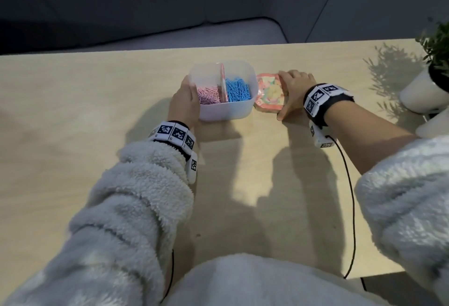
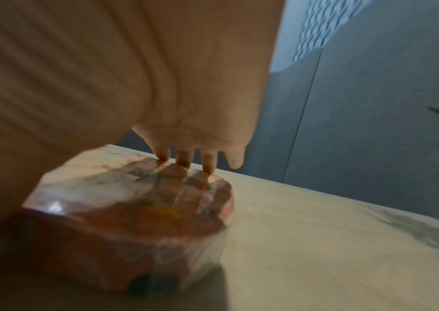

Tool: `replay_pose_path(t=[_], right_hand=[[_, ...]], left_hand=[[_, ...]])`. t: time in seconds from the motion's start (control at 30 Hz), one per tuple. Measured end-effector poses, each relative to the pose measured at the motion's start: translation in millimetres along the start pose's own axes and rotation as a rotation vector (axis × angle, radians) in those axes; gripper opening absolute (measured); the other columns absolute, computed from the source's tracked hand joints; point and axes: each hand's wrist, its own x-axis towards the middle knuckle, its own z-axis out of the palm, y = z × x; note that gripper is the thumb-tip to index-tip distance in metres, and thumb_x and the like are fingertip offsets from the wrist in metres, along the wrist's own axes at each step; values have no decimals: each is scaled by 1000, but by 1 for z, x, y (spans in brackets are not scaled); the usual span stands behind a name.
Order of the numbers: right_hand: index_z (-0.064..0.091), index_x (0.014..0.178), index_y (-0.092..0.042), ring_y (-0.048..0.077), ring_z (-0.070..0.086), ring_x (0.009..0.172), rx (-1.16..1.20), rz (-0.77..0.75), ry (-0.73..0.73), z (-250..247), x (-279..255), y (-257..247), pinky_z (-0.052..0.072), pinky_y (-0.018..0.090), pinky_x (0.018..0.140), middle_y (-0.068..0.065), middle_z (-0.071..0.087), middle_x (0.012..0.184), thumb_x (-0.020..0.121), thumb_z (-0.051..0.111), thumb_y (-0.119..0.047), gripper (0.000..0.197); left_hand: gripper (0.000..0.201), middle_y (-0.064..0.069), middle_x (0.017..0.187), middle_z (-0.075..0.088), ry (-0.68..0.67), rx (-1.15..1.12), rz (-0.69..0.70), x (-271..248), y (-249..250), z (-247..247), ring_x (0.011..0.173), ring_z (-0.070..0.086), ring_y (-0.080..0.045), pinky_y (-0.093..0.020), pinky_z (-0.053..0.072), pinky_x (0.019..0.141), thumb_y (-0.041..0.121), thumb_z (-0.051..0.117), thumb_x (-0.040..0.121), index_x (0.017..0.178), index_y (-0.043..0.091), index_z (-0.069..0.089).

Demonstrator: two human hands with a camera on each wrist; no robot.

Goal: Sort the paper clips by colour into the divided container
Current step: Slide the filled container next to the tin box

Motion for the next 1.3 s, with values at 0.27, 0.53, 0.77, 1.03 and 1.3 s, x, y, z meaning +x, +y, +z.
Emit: replay_pose_path(t=[0.27, 0.53, 0.77, 1.03, 1.3], right_hand=[[27, 140, -23, 38, 34, 122, 349, 56, 411, -42, -53, 9, 31, 45, 106, 21, 37, 130, 50, 79, -59, 110], [26, 144, -28, 31, 32, 124, 222, -413, 167, -53, -77, -75, 32, 42, 107, 14, 36, 132, 42, 70, -63, 116], [23, 144, -27, 30, 32, 124, 170, -443, 177, -41, -61, -97, 30, 43, 107, 9, 37, 137, 48, 77, -62, 115], [16, 147, -18, 29, 26, 137, 389, -405, 163, -38, -55, -83, 22, 45, 115, 10, 27, 150, 64, 67, -67, 109], [54, 115, -1, 28, 56, 107, 1230, 12, 355, 4, -35, -87, 45, 37, 95, 17, 59, 116, 97, 34, -17, 31]], left_hand=[[42, -14, 127, 57, -70, -14, 34, -14, -6, 0, 114, 54, -29, -29, 39, 88, 25, 19, 101, 140, 15, 33], [53, -14, 151, 30, -68, -77, -55, -38, 1, -2, 139, 31, -25, -29, 24, 111, 34, 21, 101, 146, 7, 15], [46, -7, 114, 59, -40, -480, -167, -17, 4, -8, 107, 57, -18, -34, 47, 90, 48, 22, 90, 102, 16, 52], [36, 0, 111, 52, -47, -443, -161, -8, 17, 0, 105, 52, -13, -15, 48, 81, 24, 31, 100, 129, 7, 42], [40, -8, 125, 52, -66, -477, -210, -6, 21, 7, 111, 56, -18, -31, 52, 91, 34, 33, 98, 129, 9, 39]])
